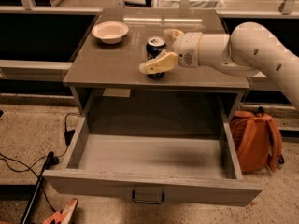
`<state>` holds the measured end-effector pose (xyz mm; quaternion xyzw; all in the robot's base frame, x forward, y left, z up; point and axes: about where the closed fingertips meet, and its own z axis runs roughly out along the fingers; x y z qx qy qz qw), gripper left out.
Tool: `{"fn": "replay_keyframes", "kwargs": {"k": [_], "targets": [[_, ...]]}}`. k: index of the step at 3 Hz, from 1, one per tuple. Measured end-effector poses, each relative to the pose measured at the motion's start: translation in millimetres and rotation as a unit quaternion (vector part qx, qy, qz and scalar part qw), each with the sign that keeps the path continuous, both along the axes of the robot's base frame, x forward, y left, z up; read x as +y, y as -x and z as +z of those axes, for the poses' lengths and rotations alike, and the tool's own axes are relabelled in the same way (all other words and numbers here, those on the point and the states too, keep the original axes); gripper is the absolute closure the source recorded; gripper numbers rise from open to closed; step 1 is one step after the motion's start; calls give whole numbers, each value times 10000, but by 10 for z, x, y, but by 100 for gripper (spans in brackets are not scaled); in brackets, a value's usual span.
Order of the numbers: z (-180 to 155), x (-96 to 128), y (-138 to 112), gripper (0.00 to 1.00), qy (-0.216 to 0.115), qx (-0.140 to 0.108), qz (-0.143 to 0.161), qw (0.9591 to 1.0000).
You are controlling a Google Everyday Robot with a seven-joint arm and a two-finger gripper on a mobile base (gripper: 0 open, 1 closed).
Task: Place pepsi can into top drawer
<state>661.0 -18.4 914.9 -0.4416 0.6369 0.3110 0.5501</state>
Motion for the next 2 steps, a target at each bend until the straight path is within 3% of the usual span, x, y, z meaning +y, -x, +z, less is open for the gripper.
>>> {"fn": "replay_keyframes", "kwargs": {"k": [1, 2], "targets": [[-36, 0, -89, 2, 26, -93, -91, 9999], [-74, -38, -196, 25, -103, -184, -293, 9993]]}}
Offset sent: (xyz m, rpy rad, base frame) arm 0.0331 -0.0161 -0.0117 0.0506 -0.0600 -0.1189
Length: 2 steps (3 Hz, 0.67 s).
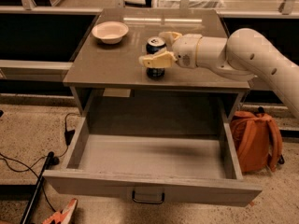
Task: Place pepsi can into top drawer
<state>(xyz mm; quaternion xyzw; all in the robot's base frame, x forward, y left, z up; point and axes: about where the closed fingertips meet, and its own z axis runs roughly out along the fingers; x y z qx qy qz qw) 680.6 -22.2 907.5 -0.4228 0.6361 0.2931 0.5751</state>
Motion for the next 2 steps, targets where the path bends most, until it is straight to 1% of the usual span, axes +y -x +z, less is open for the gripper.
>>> {"fn": "replay_keyframes", "kwargs": {"k": [1, 2], "targets": [[-6, -26, -34, 48, -147, -45, -98, 9998], [9, -27, -44, 72, -628, -14, -126, 9979]]}}
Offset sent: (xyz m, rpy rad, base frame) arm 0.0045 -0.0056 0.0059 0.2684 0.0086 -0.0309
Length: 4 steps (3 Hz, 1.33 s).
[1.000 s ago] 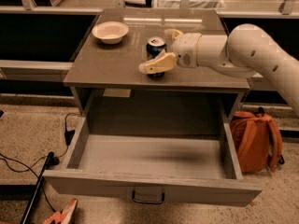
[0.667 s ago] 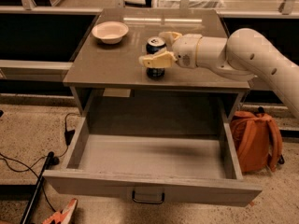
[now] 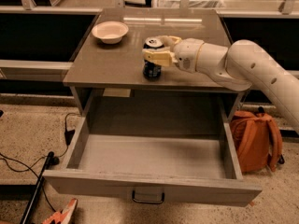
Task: Place pepsi can into top drawer
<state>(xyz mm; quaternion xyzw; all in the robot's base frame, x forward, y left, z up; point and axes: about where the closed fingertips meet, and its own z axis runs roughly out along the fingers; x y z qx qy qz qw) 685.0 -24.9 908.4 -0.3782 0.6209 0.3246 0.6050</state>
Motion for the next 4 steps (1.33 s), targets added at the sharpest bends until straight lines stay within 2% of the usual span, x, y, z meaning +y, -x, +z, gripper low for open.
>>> {"fn": "replay_keyframes", "kwargs": {"k": [1, 2, 3, 4], "targets": [[332, 137, 228, 100, -565, -102, 610, 9965], [647, 72, 805, 100, -469, -19, 1255, 9910], [735, -319, 1592, 100, 18, 517, 1506, 9872], [735, -314, 1587, 100, 16, 516, 1503, 9873]]}}
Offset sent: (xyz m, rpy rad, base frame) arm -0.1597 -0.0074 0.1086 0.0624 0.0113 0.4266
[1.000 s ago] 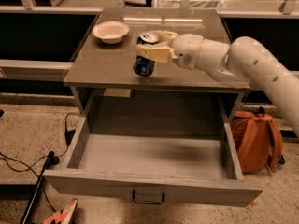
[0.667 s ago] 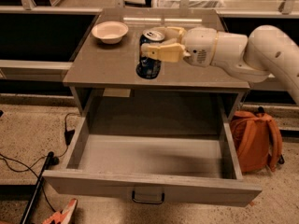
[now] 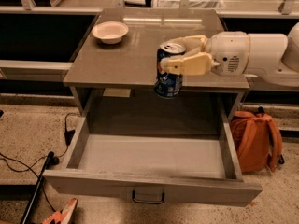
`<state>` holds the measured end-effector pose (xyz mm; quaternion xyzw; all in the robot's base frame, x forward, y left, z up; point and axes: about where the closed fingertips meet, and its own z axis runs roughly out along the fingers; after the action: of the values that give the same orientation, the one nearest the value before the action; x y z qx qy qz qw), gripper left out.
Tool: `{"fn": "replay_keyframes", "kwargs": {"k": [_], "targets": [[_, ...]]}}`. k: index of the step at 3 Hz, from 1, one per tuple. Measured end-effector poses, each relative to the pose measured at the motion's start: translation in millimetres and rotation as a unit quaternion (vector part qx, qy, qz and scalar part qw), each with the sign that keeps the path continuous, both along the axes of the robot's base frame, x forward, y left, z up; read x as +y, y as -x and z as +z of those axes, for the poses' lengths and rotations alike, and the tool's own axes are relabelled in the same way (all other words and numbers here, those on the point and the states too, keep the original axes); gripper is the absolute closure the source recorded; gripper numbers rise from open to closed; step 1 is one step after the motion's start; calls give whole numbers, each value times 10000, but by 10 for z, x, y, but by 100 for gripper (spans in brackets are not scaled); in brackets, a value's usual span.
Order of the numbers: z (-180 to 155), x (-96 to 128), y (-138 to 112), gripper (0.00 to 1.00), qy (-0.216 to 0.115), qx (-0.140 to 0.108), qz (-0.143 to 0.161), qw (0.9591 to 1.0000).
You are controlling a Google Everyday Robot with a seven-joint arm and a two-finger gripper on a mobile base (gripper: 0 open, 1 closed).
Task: Place pepsi can into top drawer
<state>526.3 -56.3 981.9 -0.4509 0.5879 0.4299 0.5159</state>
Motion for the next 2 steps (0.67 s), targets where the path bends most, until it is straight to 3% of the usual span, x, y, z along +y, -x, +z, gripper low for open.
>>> {"fn": "replay_keyframes", "kwargs": {"k": [1, 2], "targets": [[-330, -79, -44, 100, -223, -43, -77, 9997], [-1106, -365, -4, 100, -300, -190, -187, 9992]]}}
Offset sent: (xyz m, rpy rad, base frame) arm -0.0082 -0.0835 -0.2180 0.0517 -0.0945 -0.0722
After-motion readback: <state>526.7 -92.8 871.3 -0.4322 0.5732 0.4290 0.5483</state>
